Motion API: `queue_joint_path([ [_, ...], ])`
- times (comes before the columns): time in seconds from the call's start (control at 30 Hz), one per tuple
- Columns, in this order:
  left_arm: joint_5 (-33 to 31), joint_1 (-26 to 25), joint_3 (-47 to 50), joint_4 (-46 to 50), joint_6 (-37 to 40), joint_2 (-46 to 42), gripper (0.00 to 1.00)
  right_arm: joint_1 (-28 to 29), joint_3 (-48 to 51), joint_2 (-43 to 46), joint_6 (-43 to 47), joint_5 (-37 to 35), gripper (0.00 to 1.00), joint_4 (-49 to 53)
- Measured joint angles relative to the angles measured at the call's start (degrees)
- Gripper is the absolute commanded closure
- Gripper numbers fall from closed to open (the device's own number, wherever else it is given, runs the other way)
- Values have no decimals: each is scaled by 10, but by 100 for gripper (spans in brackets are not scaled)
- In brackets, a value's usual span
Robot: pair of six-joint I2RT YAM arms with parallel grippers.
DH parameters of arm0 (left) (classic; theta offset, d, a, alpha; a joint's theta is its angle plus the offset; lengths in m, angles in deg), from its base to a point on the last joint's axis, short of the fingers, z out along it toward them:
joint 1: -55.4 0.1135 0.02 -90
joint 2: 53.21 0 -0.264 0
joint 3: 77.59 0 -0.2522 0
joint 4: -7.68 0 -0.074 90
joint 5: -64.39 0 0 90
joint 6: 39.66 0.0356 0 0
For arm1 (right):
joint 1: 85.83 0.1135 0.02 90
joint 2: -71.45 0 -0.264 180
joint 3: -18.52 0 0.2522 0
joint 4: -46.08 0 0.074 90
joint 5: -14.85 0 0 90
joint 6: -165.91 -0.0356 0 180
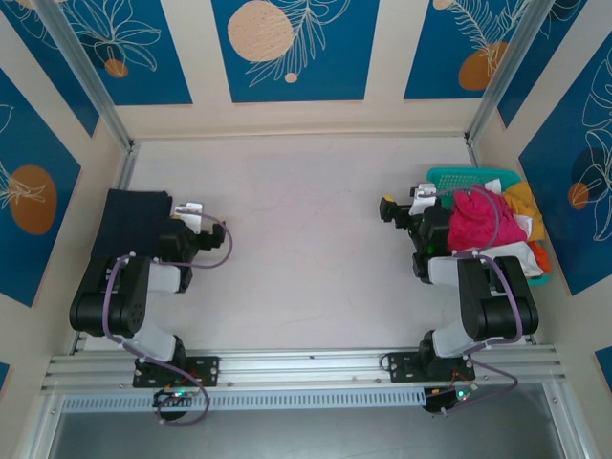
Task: Fold and stack the t-shirts
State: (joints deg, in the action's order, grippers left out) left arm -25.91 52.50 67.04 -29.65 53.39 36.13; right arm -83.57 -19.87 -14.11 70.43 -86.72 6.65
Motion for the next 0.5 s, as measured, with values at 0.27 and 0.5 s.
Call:
queue_joint_path([
  [0.27, -68, -55, 22, 51, 13, -138, 0, -1, -3, 131, -17, 0, 1, 191],
  [0.5, -125, -177, -43, 182, 23, -235, 0, -18, -99, 274, -110, -53, 1, 435],
])
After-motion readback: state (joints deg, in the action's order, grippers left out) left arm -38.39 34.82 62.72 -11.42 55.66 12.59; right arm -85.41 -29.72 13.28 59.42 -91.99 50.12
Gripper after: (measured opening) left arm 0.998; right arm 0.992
